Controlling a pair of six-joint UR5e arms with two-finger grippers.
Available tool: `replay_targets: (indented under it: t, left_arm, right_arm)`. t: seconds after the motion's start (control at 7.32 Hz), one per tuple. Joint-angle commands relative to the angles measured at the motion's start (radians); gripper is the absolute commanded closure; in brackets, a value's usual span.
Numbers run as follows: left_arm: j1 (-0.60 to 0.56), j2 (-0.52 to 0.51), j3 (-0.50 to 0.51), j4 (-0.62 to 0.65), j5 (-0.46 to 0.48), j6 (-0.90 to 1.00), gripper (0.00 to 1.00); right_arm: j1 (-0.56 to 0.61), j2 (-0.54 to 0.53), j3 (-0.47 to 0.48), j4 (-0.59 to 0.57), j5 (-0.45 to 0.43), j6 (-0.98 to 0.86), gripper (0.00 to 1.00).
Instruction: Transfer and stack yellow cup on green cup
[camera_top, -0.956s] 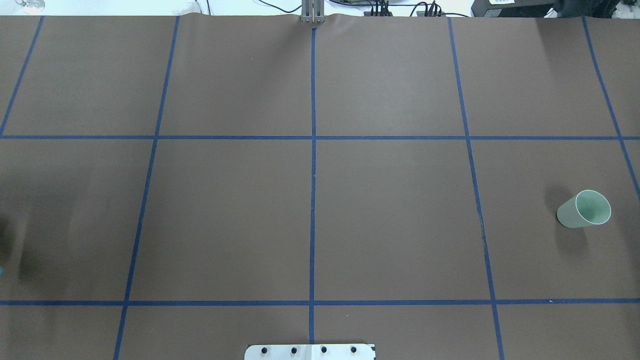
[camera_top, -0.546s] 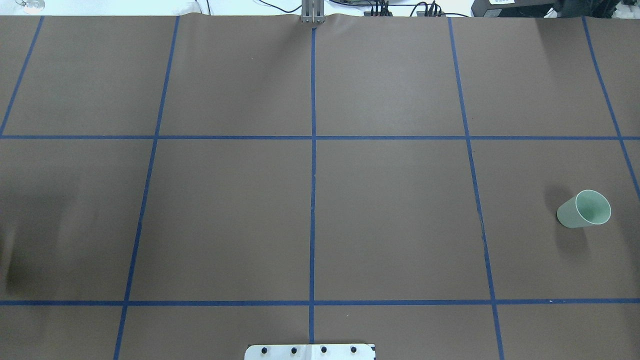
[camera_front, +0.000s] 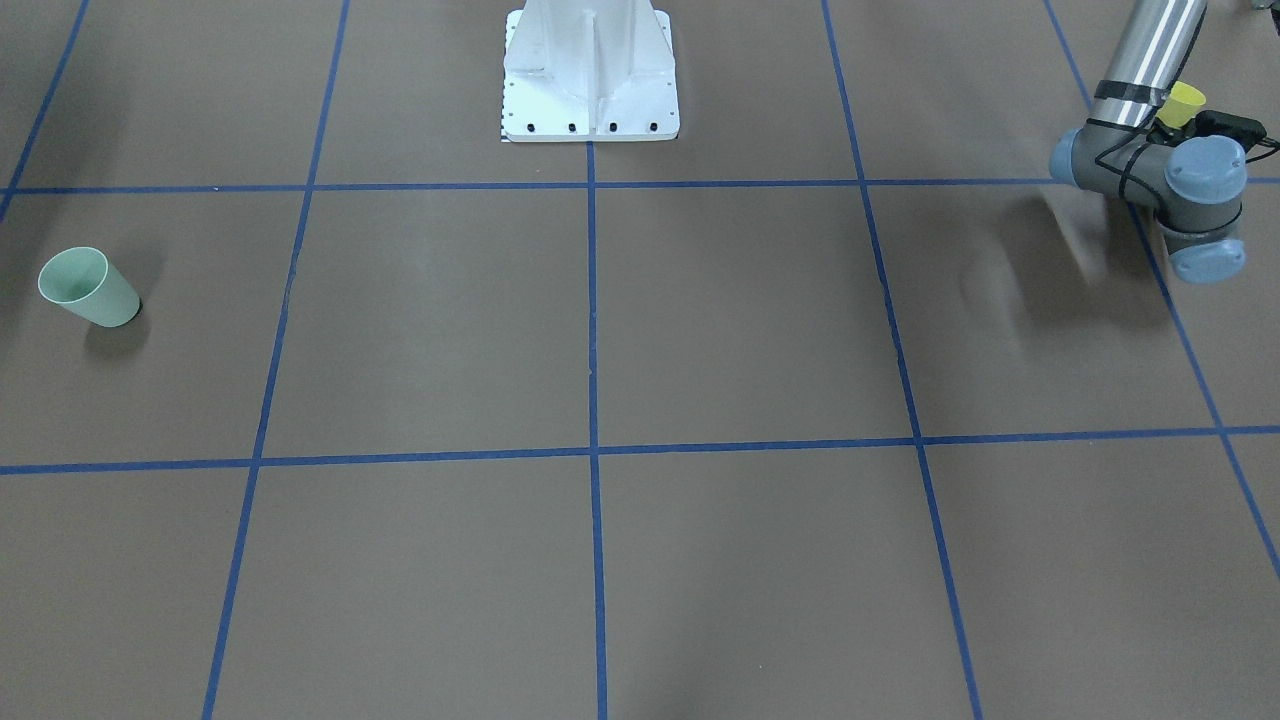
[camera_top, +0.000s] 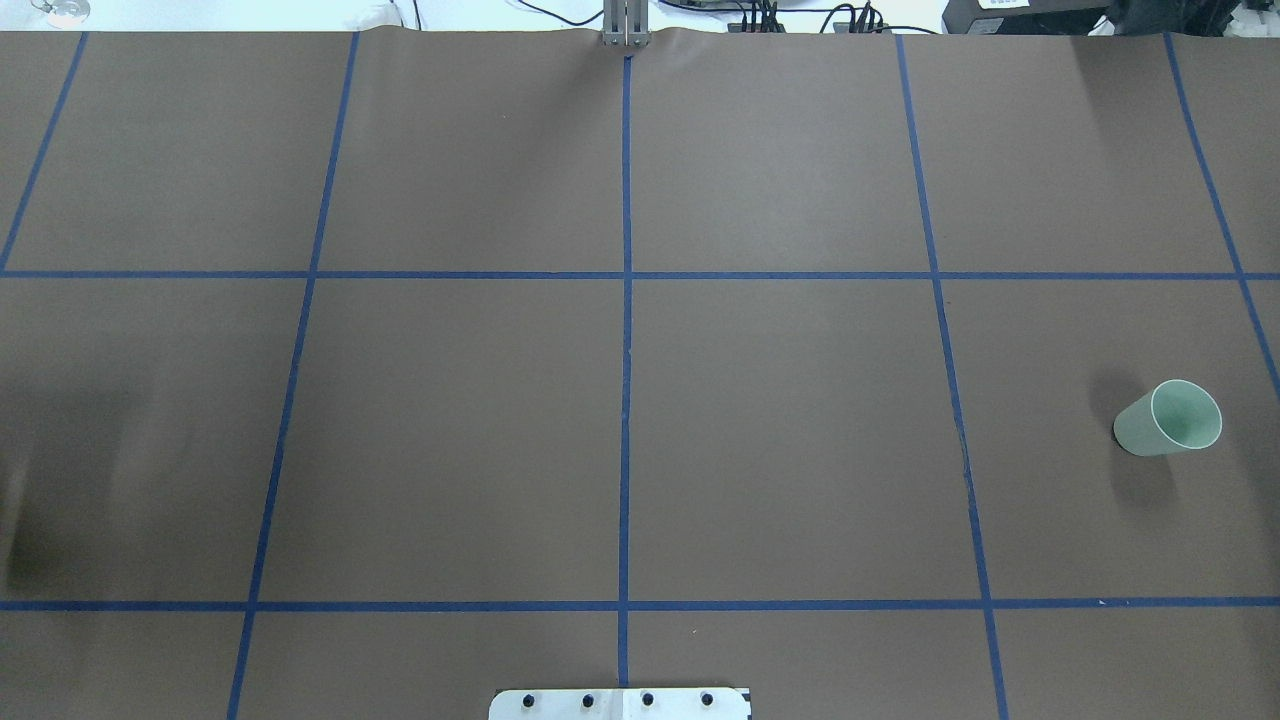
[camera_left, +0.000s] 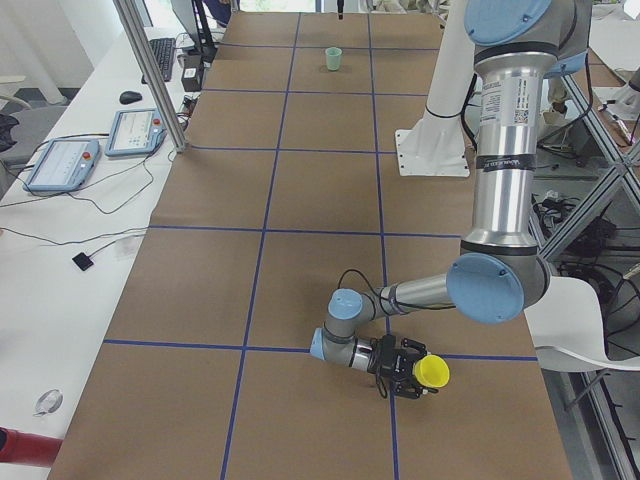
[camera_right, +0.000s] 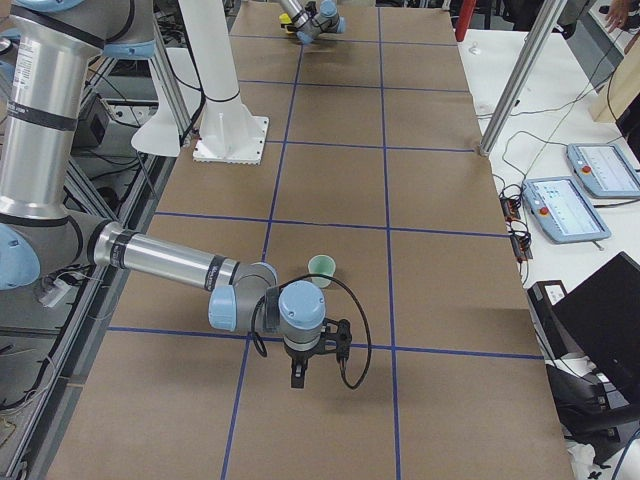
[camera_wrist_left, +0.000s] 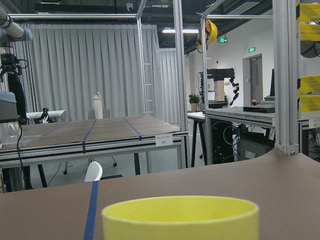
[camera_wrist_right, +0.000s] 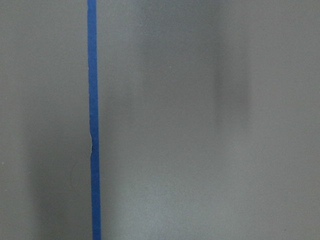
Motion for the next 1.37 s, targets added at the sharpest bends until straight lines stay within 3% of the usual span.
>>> replay_targets:
  t: [0.0, 0.55, 0.68, 1.23]
  left_arm:
    - [0.002, 0.0, -0.007, 0.003, 0.01, 0.009, 1.0]
    - [-0.009, 0.006, -0.053, 0.033, 0.138, 0.08, 1.0]
    - [-0.016, 0.009, -0.053, 0.031, 0.227, 0.082, 1.0]
    - [-0.272, 0.014, -0.062, -0.04, 0.673, 0.149, 1.0]
  right_arm:
    - [0.0, 0.001, 0.0, 0.0, -0.001, 0.0, 0.0]
    - [0.0, 0.008, -0.002, -0.002, -0.001, 0.0, 0.0]
    - [0.0, 0.01, 0.0, -0.002, -0.001, 0.002, 0.0]
    - [0.0, 0.022, 0.002, -0.002, -0.001, 0.005, 0.0]
